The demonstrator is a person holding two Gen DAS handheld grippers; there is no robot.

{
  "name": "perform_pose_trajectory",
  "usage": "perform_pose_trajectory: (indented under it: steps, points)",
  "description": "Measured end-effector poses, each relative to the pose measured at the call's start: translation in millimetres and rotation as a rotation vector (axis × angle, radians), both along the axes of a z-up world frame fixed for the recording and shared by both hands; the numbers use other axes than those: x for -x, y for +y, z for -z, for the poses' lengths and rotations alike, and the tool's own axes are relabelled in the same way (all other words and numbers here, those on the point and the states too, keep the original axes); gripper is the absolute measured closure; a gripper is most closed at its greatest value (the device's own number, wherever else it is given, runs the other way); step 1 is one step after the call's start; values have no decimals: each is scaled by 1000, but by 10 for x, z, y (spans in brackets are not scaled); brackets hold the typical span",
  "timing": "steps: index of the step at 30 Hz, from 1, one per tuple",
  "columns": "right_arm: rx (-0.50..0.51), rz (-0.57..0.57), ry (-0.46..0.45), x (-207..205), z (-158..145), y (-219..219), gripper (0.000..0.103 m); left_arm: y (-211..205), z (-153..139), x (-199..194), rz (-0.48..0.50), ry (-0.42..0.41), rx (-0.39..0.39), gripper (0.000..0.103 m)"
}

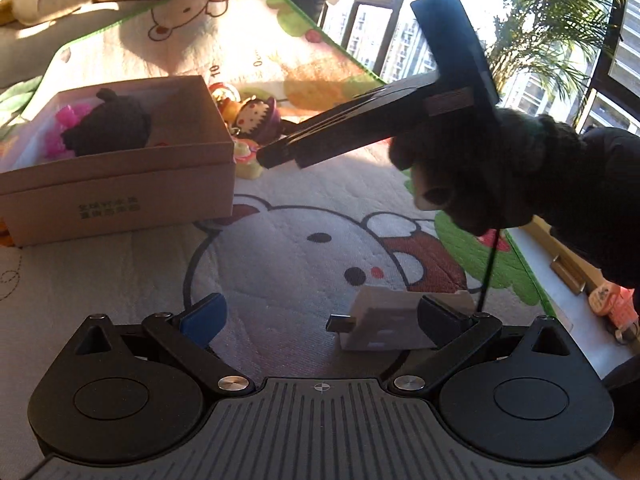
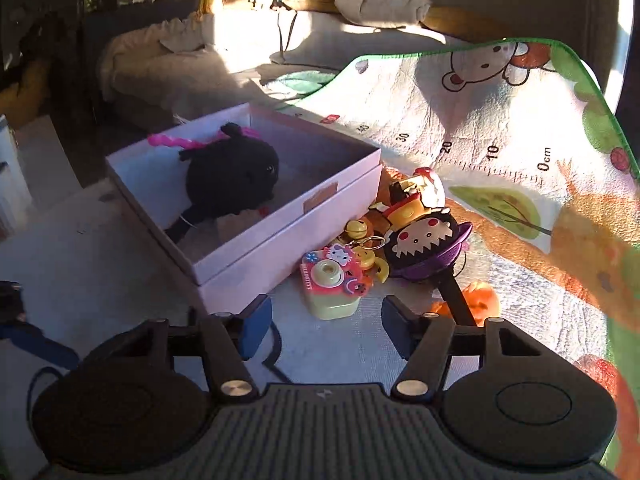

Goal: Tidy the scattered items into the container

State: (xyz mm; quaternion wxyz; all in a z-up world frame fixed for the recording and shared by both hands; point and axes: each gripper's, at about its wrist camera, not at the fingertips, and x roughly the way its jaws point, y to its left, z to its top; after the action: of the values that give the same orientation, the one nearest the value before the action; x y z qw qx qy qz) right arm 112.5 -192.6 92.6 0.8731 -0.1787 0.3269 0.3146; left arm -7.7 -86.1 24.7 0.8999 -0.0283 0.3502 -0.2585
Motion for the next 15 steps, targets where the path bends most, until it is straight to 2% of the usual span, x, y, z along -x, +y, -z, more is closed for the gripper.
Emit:
perform_pose_trajectory:
  steps: [3,5,7,10,15]
  points:
    - [37,4,11,-230,175,113,40,45,-19,-7,-4,-1,8,0]
    - [28,10,29,-347,256,129,42,62,-24,-13,-7,4,13,0]
    - [-14,5,66,-401,252,95,59,61,-26,-26,-8,13,17,0]
    - [-48,8,40,-248,137,5,60,37,-25,-53,0,23,19,0]
    - [-170,27,19,289,-214,-419,61,-57,21,-80,31,39,19,0]
